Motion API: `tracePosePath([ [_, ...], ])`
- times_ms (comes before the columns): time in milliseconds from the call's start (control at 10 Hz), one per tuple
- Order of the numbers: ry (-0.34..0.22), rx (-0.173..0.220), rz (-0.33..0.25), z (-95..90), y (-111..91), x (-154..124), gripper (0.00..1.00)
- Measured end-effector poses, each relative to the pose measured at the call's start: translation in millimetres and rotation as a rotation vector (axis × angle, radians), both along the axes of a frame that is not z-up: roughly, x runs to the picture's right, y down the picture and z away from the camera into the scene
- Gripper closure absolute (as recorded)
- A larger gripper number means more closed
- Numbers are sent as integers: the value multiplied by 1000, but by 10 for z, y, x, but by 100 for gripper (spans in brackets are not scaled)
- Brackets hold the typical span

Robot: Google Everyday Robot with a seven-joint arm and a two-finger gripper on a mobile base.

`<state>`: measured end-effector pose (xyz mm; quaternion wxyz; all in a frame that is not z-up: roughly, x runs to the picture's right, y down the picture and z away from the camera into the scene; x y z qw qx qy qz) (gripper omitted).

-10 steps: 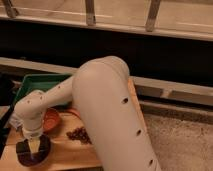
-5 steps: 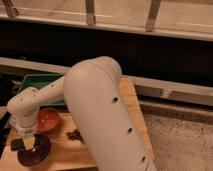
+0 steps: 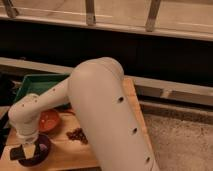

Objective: Wipe purple bowl with eraser

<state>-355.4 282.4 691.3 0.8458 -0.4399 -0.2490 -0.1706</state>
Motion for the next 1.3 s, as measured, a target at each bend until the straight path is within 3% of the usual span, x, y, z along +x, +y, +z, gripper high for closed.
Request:
tracePosePath([
  [300, 66, -21, 22, 81, 35, 251, 100],
  [600, 87, 18, 28, 155, -150, 238, 100],
  [1000, 14, 63, -10, 112, -314, -168, 100],
  [1300, -37, 11, -46, -51, 4, -288, 100],
])
